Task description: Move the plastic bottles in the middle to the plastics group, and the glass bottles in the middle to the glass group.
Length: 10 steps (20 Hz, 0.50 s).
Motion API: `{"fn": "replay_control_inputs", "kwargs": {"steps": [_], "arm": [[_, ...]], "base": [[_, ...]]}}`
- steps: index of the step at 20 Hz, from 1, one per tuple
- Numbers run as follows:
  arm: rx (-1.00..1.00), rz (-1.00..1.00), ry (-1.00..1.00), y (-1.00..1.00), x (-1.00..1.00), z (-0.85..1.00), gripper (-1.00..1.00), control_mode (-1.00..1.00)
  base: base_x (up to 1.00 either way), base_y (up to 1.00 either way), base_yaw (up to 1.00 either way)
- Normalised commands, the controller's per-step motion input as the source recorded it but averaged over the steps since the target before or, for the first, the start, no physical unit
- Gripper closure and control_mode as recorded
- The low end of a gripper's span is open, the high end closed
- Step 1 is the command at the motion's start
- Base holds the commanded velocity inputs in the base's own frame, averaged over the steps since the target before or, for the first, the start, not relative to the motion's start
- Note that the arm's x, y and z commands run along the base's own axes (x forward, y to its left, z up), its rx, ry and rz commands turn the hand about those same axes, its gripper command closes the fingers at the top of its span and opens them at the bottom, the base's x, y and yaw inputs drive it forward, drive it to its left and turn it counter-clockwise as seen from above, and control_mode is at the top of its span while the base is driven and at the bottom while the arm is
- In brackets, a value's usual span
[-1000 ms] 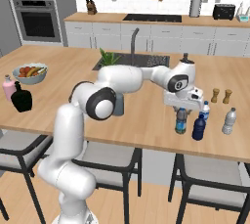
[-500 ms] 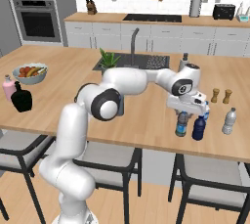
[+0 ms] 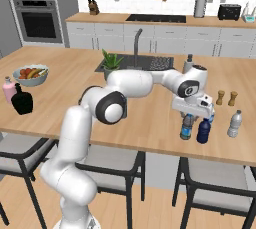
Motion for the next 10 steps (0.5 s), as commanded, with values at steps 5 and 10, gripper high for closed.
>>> {"fn": "replay_control_inputs", "kwargs": {"steps": [5, 10], "arm": [[0.0, 0.0, -0.08, 0.0, 0.0, -0.36, 1.0, -1.0], [0.0, 0.0, -0.13, 0.04, -0.13, -0.03, 1.0, -1.0]], "base": [[0.0, 0.0, 0.0], [0.0, 0.0, 0.0]]}}
